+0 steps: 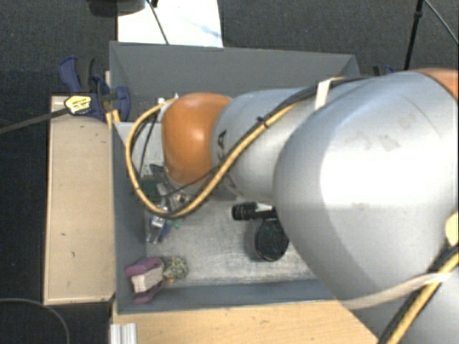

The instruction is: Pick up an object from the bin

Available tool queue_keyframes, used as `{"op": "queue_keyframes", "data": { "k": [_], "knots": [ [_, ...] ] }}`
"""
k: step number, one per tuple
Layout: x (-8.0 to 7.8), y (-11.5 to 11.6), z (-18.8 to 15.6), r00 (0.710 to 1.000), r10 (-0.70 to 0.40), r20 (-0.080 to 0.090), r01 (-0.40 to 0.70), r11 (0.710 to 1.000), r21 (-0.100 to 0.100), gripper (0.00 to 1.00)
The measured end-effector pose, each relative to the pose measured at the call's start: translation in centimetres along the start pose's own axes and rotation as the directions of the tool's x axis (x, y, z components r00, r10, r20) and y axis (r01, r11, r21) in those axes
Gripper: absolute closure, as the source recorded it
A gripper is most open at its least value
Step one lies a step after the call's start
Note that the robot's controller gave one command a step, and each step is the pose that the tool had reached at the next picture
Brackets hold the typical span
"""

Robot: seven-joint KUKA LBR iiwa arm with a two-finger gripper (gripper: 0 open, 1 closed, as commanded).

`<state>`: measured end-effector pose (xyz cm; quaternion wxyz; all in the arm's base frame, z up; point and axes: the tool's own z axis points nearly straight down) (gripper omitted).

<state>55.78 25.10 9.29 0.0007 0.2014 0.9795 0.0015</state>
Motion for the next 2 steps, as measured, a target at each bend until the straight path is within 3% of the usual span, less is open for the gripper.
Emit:
{"op": "queue_keyframes", "data": {
  "k": [1,2],
  "knots": [
    [-0.1,-0.1,0.1,1.000,0.003,0.003,-0.003,1.000,-0.001,1.00],
    [-0.7,0.1,-10.8,1.000,0.030,0.006,-0.030,1.000,-0.005,1.00]
  ]
}}
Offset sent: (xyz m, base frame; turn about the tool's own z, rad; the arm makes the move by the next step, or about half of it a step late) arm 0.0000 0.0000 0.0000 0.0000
